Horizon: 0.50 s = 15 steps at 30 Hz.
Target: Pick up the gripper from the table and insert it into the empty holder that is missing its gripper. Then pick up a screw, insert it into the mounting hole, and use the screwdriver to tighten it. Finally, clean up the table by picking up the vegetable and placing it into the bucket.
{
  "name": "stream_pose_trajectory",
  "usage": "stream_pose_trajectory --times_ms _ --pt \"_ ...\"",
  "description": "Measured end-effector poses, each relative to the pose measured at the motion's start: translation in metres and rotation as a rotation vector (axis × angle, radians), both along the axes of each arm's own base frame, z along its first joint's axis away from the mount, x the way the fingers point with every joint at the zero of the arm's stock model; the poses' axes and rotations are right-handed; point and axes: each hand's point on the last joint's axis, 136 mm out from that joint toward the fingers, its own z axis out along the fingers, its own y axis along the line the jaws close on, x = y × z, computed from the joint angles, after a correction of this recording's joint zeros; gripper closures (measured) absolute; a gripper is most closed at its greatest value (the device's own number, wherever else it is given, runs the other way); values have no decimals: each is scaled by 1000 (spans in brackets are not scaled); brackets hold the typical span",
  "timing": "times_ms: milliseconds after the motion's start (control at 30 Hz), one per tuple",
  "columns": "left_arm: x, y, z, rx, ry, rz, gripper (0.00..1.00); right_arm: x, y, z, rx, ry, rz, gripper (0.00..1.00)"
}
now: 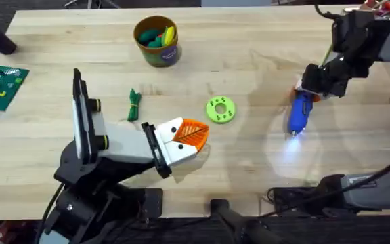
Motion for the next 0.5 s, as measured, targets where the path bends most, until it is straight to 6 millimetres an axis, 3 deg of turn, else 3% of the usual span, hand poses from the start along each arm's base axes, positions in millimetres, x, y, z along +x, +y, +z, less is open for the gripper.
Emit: stream_pose_trajectory --times_ms 333,433,500 --pt "0 0 0 0 0 0 985 -11 7 10 24 37 41 973" --pt "0 0 0 0 0 0 985 3 6 36 15 -37 56 973" --pt "0 0 0 0 1 0 985 23 4 66 1 -134 64 973"
